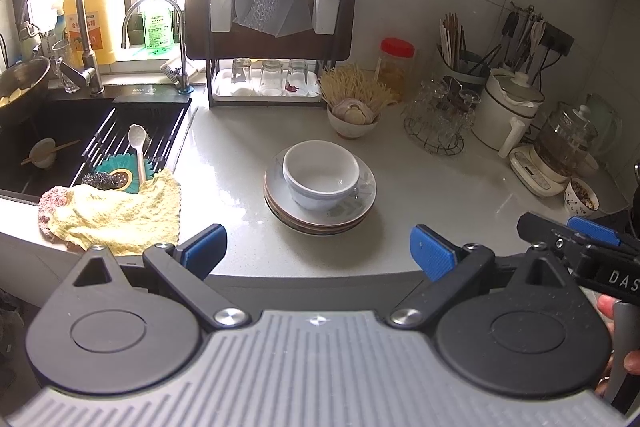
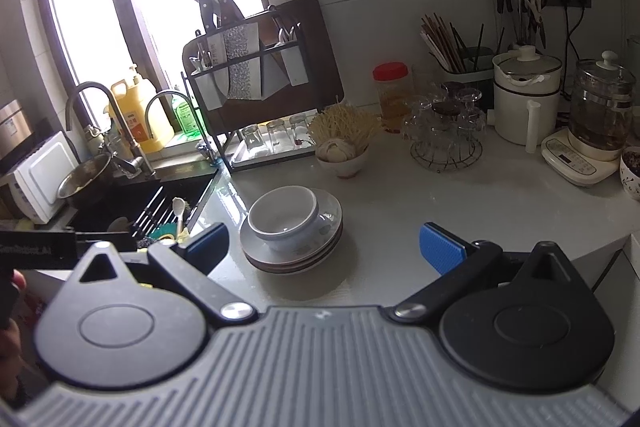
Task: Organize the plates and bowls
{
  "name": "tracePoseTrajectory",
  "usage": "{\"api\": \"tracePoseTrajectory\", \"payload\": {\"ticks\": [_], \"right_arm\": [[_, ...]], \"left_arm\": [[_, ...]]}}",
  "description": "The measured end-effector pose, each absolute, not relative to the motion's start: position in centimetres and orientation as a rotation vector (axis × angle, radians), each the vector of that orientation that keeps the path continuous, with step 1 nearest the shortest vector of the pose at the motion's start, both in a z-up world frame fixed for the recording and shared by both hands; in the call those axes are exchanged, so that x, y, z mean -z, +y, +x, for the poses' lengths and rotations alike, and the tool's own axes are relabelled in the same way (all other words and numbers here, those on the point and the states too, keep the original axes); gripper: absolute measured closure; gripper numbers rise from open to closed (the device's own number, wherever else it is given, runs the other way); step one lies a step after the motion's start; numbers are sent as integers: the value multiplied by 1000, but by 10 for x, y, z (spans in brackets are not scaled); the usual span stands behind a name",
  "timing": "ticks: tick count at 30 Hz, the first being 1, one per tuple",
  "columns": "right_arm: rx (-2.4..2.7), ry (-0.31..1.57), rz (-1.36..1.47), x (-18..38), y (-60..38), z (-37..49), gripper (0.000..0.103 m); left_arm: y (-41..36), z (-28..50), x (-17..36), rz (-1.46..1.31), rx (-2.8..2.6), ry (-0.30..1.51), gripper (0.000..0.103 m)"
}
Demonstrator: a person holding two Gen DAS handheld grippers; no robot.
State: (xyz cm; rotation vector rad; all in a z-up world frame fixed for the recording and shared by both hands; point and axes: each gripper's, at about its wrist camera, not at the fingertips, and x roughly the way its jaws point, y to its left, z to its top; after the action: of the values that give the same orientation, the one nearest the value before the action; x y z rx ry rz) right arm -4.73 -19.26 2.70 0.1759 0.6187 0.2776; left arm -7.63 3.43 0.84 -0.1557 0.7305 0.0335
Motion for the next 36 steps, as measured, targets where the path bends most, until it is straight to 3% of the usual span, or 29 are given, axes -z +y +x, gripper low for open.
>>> {"api": "tracePoseTrajectory", "payload": {"ticks": [36], "right_arm": [[-259, 622, 173, -26, -189, -46, 0]], "left_arm": [[35, -70, -2, -148, -21, 775, 3]]}}
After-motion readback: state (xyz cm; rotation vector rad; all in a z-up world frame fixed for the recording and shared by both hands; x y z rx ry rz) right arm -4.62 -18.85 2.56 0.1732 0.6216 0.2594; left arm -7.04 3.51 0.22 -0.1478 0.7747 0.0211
